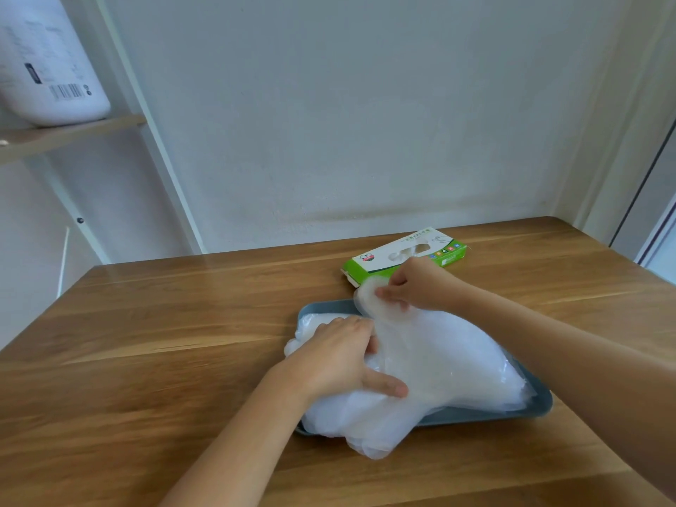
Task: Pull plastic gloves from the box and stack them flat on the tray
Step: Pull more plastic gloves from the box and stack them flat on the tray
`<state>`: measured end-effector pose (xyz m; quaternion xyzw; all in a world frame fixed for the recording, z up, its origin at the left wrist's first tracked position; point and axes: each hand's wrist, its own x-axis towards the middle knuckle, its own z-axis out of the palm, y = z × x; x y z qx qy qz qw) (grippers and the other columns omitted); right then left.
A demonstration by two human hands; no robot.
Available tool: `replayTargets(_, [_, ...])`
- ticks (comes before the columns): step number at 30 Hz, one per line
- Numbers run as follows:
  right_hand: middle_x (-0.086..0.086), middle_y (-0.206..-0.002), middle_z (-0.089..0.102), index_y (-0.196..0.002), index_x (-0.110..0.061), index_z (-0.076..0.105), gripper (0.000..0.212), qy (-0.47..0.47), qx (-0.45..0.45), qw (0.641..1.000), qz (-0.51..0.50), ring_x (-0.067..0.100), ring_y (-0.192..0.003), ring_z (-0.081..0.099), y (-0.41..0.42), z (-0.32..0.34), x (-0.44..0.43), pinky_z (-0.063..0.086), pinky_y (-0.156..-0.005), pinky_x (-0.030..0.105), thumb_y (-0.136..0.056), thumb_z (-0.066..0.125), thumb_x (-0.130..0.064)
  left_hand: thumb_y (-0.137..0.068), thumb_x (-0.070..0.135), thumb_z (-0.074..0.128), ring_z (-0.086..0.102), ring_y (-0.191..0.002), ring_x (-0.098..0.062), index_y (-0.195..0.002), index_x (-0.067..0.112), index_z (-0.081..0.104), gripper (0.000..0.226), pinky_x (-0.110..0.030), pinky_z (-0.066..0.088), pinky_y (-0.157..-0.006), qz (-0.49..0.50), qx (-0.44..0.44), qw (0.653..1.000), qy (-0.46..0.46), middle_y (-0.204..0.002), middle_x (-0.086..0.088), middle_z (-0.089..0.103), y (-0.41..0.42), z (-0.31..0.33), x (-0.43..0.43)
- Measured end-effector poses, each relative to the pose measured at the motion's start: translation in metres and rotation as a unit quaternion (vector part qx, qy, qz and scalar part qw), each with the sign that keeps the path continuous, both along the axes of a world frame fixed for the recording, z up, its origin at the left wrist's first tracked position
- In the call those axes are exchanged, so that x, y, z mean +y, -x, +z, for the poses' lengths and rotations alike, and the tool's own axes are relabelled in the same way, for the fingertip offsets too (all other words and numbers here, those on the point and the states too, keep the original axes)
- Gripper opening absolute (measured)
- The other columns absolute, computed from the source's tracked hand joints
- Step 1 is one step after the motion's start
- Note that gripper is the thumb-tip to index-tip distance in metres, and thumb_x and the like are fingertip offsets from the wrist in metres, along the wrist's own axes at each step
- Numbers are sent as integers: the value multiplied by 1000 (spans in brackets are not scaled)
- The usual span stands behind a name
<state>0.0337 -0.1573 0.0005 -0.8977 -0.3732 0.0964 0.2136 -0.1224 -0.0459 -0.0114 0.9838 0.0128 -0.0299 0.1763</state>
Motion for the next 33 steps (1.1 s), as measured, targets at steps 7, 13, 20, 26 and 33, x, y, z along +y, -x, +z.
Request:
replayTargets(7, [0,-51,33,-52,-15,32,55,51,-102,992,-51,17,-48,32,7,-6,1,18,-44,30,-94,50,-44,-67,55,80,52,-93,-2,-103,44,57,44,-27,49,-85,-24,74,986,150,-99,13,54,3,12,20])
replayTargets(13, [2,-80,48,-70,-13,46,34,-39,-228,970,-78,21,-77,43,20,10,-23,25,-62,30,-97,48,-34,-70,44,82,48,-99,4,-108,41,61,43,-19,44,-88,-57,103,983,142,-104,19,53,4,15,19])
replayTargets(20, [-27,-124,39,-133,-35,48,40,55,-67,988,131,-6,-116,42,64,-15,-80,19,-92,2,-94,54,-39,-68,50,81,40,-107,-3,-101,45,59,39,-28,39,-97,-67,118,987,85,-108,14,48,5,12,19])
replayTargets(26, [-26,-137,32,-142,-36,34,55,84,-4,986,141,0,-131,35,60,-20,-85,23,-111,19,-92,55,-43,-78,37,74,41,-110,-7,-86,33,64,13,-30,40,-95,-70,143,986,50,-112,9,48,18,22,17])
replayTargets(33, [-17,-149,33,-143,-39,32,57,102,-7,986,134,7,-128,40,65,-11,-88,25,-102,17,-92,54,-47,-67,71,66,50,-78,-28,-62,18,59,54,-34,37,-73,-5,142,984,111,-90,-14,59,66,51,35])
